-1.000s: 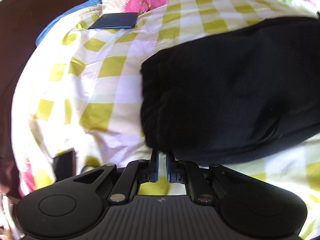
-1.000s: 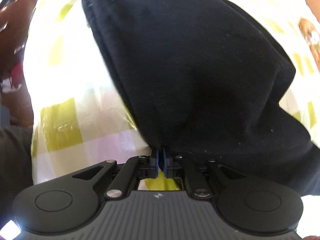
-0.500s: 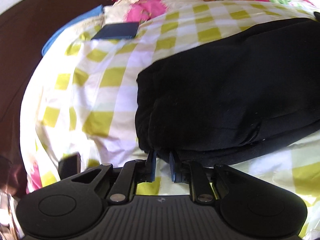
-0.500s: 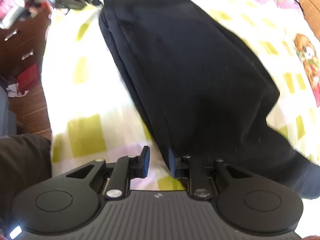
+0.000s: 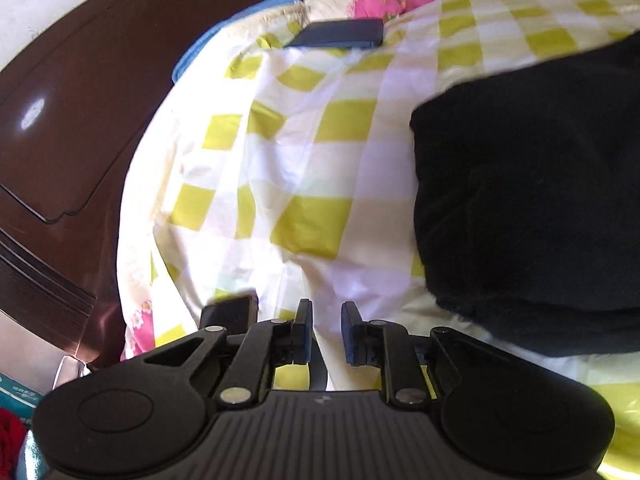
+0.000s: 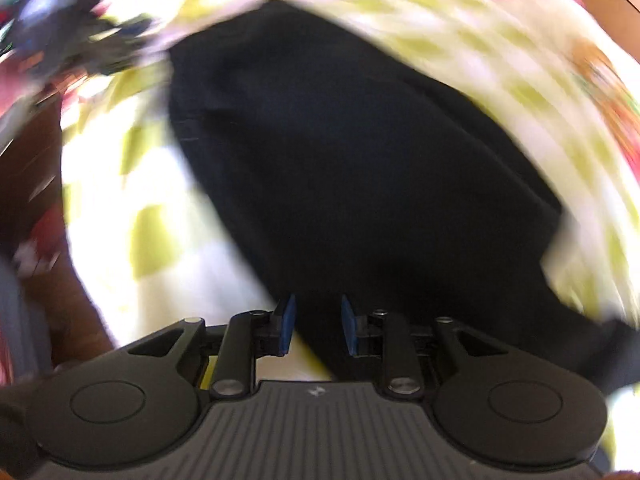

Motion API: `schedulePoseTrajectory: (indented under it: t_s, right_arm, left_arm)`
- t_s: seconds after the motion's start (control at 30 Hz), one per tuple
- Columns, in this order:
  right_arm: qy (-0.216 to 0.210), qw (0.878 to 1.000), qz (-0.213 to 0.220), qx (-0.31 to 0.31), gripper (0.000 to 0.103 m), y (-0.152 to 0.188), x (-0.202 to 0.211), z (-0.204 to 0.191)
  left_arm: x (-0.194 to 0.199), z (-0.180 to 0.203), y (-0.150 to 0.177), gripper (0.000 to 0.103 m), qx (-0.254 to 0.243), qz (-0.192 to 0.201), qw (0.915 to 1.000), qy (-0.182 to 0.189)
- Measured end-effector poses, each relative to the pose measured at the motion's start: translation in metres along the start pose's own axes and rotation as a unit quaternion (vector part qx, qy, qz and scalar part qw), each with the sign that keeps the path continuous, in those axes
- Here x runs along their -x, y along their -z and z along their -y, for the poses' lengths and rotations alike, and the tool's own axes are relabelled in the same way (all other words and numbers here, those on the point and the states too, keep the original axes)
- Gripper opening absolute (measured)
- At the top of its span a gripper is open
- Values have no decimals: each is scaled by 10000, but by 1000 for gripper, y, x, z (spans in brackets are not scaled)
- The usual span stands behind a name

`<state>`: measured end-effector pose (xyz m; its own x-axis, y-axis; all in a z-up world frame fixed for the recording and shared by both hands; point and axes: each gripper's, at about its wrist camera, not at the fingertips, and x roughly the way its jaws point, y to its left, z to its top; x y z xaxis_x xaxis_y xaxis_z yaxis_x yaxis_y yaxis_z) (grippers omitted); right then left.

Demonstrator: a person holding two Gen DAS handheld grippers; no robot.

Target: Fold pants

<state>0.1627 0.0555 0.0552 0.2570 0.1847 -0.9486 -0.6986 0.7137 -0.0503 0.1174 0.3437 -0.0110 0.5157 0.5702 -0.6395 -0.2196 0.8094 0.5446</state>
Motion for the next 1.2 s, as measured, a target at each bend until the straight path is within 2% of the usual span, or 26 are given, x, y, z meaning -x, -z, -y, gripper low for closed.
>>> schedulePoseTrajectory:
  t_s: [0.07,0.17,0.23,0.33,0.43,0.5,0.6,0.67,0.7,0.73,0.77,0.8,0.87,1.0,1.07,1.1,1.17,1.2]
  right_arm:
    - [332,9972,60,-672,26,10,11,45]
    - [884,9821,244,-1645,30,25,29,116]
    - [1107,9675,355,-2244,42,31,38,162]
    - [1199,9414,507,-3110,51,38,37,226]
    - [1461,9018,593,-4024,53,55,21,279]
    - [1420,8695,672,-4683,54,76,13,303]
    - [945,8114,841,-5707,54,113,-4,339]
    - [613,7886,1059,-6026,54,125,-13,350]
    - [569,7833,1143,-6084,49,127,-15,353]
    - [547,7793,1208,-6125,18,129,-15,355]
    - [405,7765,1293,-6154,3,131,-15,356]
    - [309,7739,1418,-6165,5,131,-11,358]
    - [187,7767,1725,-6055,5,132,9,358]
    - [-118,7692,2327,-5949,4,153,72,353]
    - [-84,7582,2552,-6000,4,182,111,345]
    - [-51,7487,2616,-6091,4,201,126,340]
    - [81,7331,2509,-6321,4,240,141,331]
    - [190,7307,2357,-6405,4,260,138,326]
  left_arm:
    - [23,6,-11,34,-75,285,9996,17]
    - [69,31,-37,34,-313,813,9957,316]
    - [101,57,-57,34,-486,1152,9891,774]
    - [140,105,-81,35,-552,1386,9733,1743]
    - [171,160,-95,36,-607,1496,9495,2689]
    - [187,194,-99,36,-674,1455,9318,3258]
    - [205,238,-97,36,-927,1472,9106,3750]
    - [210,258,-96,36,-1151,1441,9036,3866]
    - [212,265,-96,36,-1264,1417,8999,3926]
    - [212,270,-96,37,-1325,1385,8981,3958]
    - [210,274,-96,37,-1357,1328,8987,3953]
    - [208,278,-97,37,-1390,1274,8993,3946]
    - [204,284,-100,37,-1470,1194,9010,3903]
    - [208,286,-107,37,-1607,1234,8999,3863]
    - [217,285,-110,37,-1733,1415,8935,3893]
    - [223,285,-110,37,-1813,1517,8896,3907]
    - [235,286,-109,37,-1968,1673,8794,4000]
    - [239,288,-107,37,-2037,1717,8750,4043]
